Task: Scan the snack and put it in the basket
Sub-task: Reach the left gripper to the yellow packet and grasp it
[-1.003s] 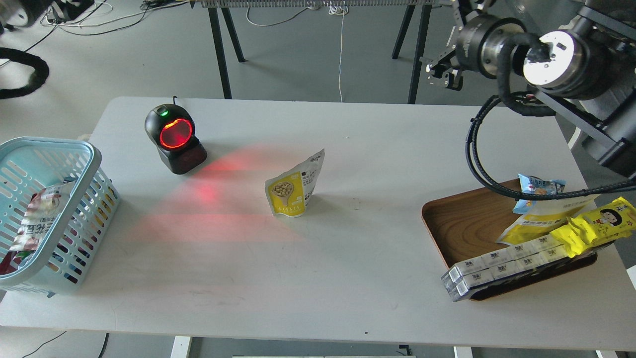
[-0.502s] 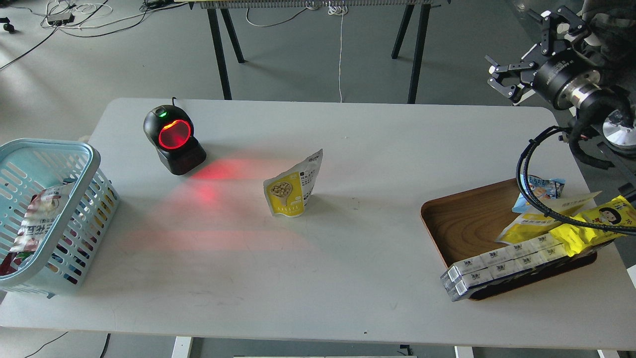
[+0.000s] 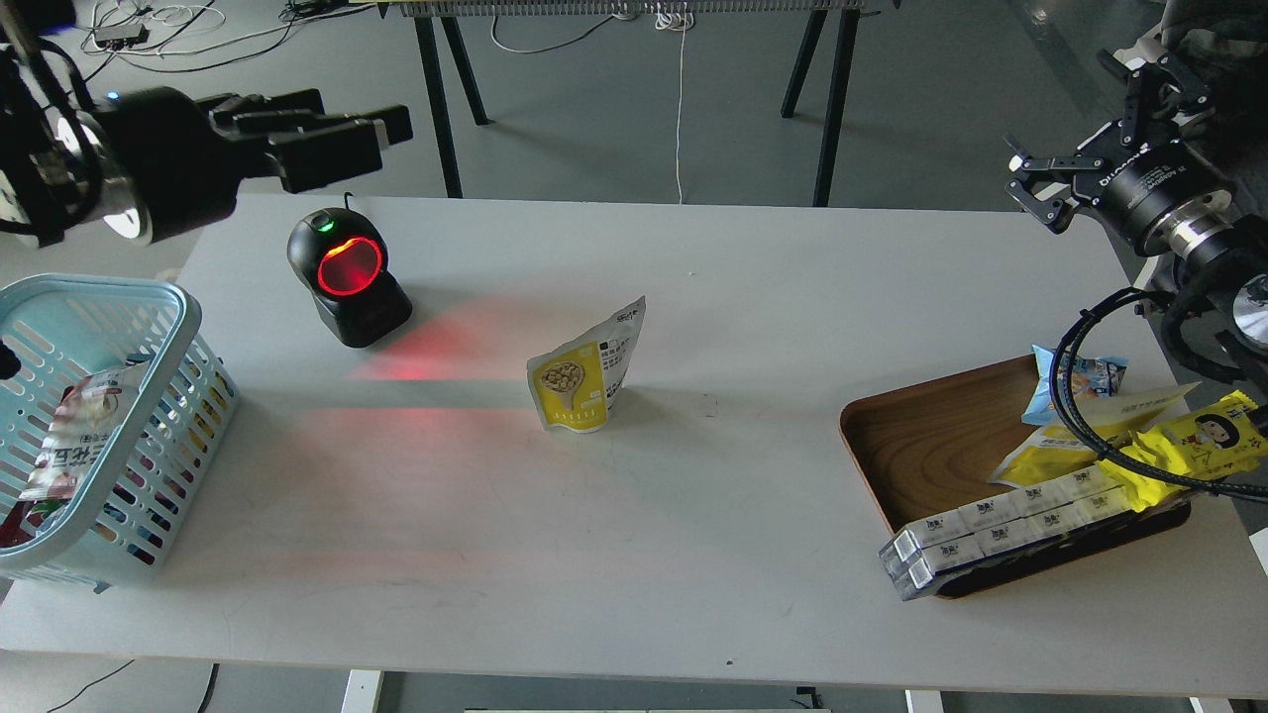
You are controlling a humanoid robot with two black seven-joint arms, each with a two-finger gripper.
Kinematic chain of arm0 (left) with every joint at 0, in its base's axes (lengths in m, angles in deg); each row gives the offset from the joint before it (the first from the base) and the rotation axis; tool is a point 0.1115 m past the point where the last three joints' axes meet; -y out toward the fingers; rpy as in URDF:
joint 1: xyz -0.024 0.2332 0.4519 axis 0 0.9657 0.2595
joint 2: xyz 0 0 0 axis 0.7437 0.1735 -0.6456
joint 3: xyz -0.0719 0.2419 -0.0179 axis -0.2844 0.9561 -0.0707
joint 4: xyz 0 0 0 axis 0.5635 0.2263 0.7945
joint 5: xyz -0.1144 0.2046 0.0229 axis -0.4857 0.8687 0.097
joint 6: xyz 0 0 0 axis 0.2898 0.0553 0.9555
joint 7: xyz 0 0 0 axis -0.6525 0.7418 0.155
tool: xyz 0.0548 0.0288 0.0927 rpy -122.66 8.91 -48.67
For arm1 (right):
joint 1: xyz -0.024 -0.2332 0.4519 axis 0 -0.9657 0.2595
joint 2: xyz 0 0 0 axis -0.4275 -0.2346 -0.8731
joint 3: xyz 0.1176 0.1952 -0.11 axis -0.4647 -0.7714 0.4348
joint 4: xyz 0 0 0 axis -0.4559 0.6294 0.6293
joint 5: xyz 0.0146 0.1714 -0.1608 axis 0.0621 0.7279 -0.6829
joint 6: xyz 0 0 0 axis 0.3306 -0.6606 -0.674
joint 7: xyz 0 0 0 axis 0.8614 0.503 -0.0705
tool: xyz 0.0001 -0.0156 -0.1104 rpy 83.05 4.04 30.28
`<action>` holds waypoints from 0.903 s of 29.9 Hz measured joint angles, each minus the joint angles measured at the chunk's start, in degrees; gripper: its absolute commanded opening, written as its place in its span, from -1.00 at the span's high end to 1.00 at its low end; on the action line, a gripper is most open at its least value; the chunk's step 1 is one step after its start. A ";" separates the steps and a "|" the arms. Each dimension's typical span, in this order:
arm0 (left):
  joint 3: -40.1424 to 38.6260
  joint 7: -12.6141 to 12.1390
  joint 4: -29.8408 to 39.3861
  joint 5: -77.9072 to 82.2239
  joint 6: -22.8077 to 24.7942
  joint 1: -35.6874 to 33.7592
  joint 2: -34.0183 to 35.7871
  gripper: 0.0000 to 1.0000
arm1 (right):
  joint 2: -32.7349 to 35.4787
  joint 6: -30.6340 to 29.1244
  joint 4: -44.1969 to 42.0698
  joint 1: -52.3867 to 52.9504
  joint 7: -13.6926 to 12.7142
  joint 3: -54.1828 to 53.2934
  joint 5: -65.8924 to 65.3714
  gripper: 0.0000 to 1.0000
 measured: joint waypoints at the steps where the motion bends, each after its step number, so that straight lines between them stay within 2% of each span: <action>1: 0.29 0.01 0.03 2.91 -0.19 0.79 -1.11 -1.00 | -0.03 0.09 -0.02 -0.02 0.00 0.08 -0.01 -0.96; 6: 0.70 0.23 0.69 18.48 -0.57 6.63 -7.69 -1.00 | -0.04 0.25 -0.04 -0.01 0.01 0.14 -0.01 -0.96; 12: 0.63 -1.25 0.23 31.38 -0.45 10.58 -14.85 -0.99 | 0.12 0.30 -0.04 0.04 0.01 0.19 -0.10 -0.96; 27: 0.23 -1.56 -8.99 44.13 0.03 13.91 -26.48 -0.95 | 0.03 0.48 0.33 0.28 -0.08 0.65 -0.11 -0.95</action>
